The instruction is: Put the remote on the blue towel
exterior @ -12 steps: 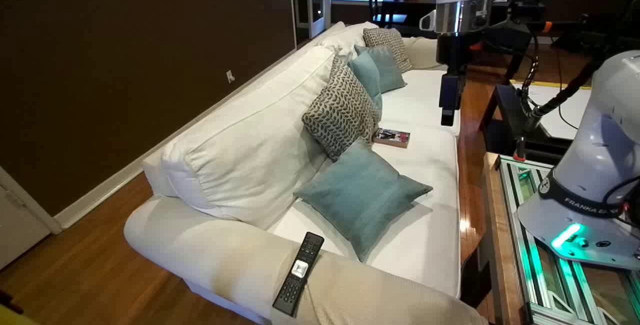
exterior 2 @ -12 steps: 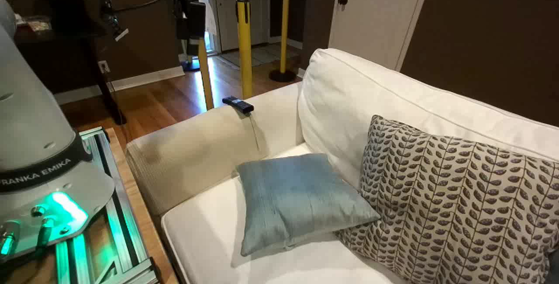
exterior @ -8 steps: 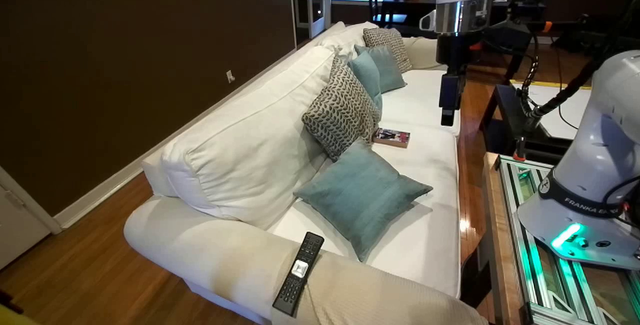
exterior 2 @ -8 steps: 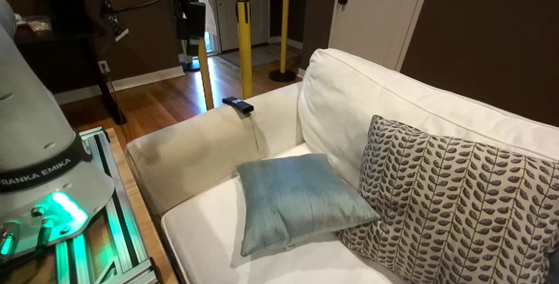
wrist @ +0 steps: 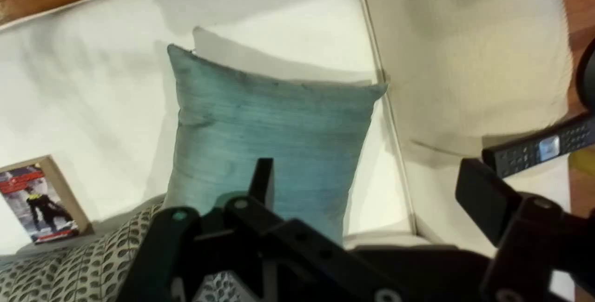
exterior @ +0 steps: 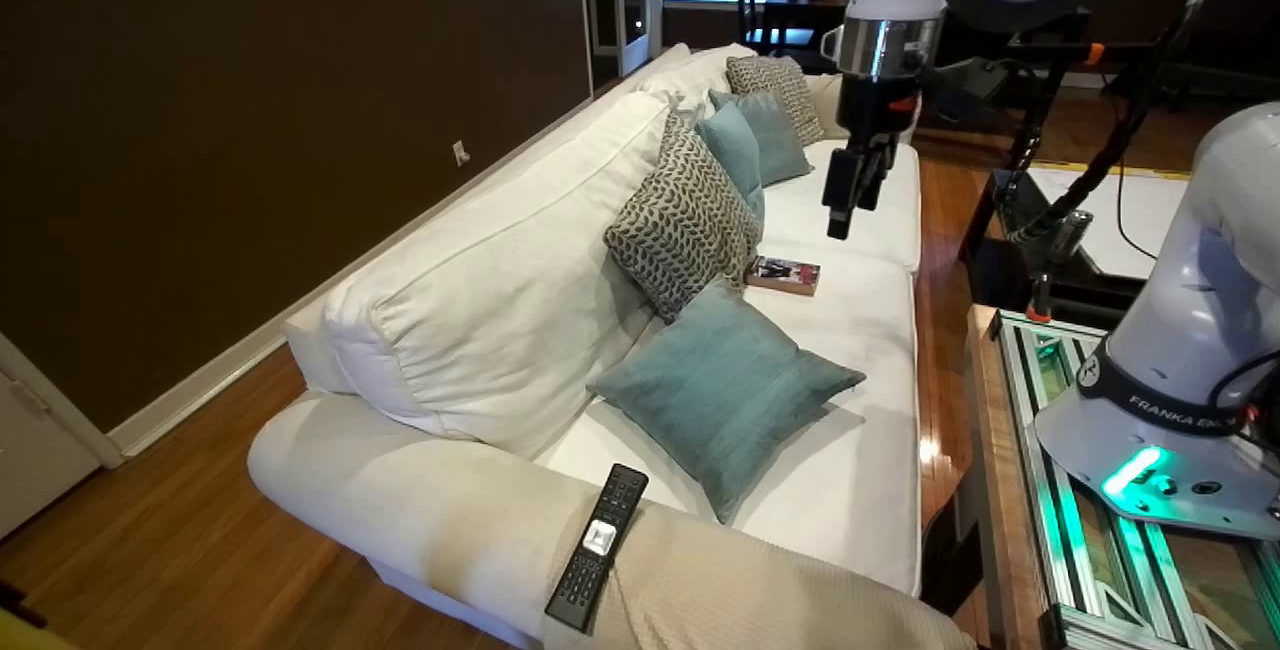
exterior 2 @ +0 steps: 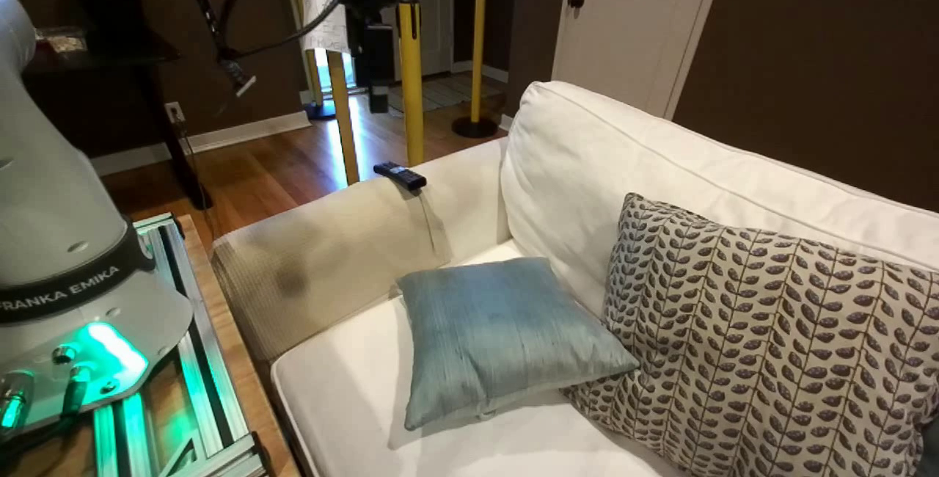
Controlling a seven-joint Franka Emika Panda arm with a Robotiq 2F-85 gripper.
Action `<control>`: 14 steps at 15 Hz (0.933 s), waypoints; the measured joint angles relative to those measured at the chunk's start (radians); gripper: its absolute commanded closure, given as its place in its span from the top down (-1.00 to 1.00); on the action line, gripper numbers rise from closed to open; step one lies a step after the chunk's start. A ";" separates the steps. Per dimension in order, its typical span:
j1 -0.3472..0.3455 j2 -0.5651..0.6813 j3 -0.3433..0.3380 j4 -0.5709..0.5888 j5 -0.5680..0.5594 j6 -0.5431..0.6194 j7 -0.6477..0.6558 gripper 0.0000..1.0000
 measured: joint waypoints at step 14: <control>-0.092 0.410 0.009 0.119 -0.136 0.399 0.155 1.00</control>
